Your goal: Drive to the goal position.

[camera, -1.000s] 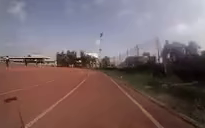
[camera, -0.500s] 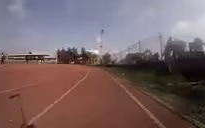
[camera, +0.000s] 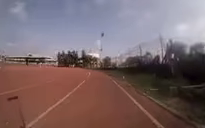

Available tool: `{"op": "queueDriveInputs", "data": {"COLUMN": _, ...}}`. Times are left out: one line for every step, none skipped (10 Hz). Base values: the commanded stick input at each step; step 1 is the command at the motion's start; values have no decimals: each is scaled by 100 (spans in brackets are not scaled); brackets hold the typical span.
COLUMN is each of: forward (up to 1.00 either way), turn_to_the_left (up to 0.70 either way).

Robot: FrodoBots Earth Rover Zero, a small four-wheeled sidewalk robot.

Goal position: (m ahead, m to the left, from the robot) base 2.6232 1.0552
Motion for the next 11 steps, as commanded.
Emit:
{"op": "queueDriveInputs", "data": {"forward": 50, "turn_to_the_left": 0}}
{"op": "queueDriveInputs", "data": {"forward": 50, "turn_to_the_left": 0}}
{"op": "queueDriveInputs", "data": {"forward": 50, "turn_to_the_left": 0}}
{"op": "queueDriveInputs", "data": {"forward": 50, "turn_to_the_left": 0}}
{"op": "queueDriveInputs", "data": {"forward": 50, "turn_to_the_left": 0}}
{"op": "queueDriveInputs", "data": {"forward": 50, "turn_to_the_left": 0}}
{"op": "queueDriveInputs", "data": {"forward": 50, "turn_to_the_left": 0}}
{"op": "queueDriveInputs", "data": {"forward": 50, "turn_to_the_left": 0}}
{"op": "queueDriveInputs", "data": {"forward": 50, "turn_to_the_left": 0}}
{"op": "queueDriveInputs", "data": {"forward": 50, "turn_to_the_left": 0}}
{"op": "queueDriveInputs", "data": {"forward": 50, "turn_to_the_left": 0}}
